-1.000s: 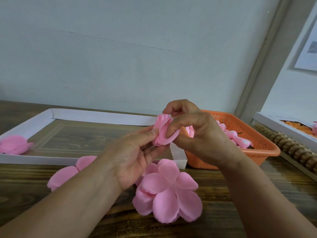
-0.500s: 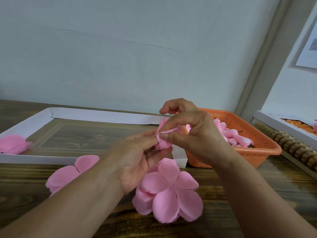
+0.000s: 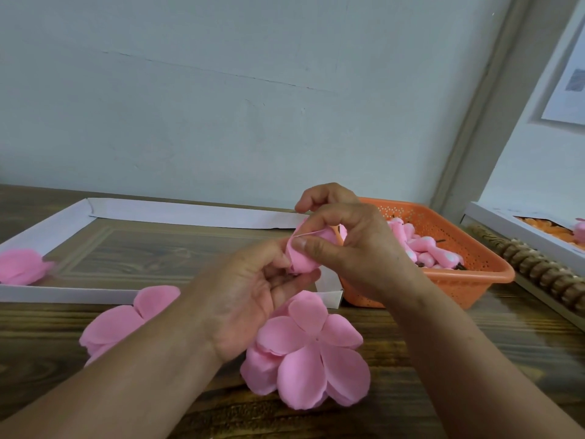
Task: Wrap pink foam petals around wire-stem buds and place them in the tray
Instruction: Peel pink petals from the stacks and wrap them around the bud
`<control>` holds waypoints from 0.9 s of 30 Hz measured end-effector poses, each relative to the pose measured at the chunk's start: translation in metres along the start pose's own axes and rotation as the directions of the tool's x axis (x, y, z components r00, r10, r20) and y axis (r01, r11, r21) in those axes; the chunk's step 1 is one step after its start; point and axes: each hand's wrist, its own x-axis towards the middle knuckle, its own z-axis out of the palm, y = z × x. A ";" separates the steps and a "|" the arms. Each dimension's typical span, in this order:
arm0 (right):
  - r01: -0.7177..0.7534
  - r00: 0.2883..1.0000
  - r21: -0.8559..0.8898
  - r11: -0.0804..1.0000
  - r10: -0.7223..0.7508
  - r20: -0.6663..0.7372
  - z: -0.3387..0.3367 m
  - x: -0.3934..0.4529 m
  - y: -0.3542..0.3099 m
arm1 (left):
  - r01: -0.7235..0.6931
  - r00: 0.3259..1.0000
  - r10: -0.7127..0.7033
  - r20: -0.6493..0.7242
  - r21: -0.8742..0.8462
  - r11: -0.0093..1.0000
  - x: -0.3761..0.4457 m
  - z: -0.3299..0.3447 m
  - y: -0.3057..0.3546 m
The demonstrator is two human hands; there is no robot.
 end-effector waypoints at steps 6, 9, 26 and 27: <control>-0.023 0.999 -0.027 0.999 0.023 0.029 0.000 0.000 0.001 | 0.002 1.000 -0.003 0.010 0.061 0.998 0.001 -0.001 -0.004; -0.031 0.999 -0.024 0.999 0.031 0.031 0.000 0.000 0.001 | 0.020 1.000 -0.020 -0.015 0.024 1.000 0.001 -0.001 -0.006; 0.077 0.996 0.166 0.983 -0.069 -0.056 -0.008 -0.002 0.012 | 0.147 0.987 -0.160 -0.033 -0.241 0.959 0.008 -0.005 0.007; 0.078 0.997 0.120 0.990 -0.074 -0.036 -0.008 -0.002 0.011 | 0.153 0.986 -0.163 -0.023 -0.240 0.959 0.008 -0.005 0.006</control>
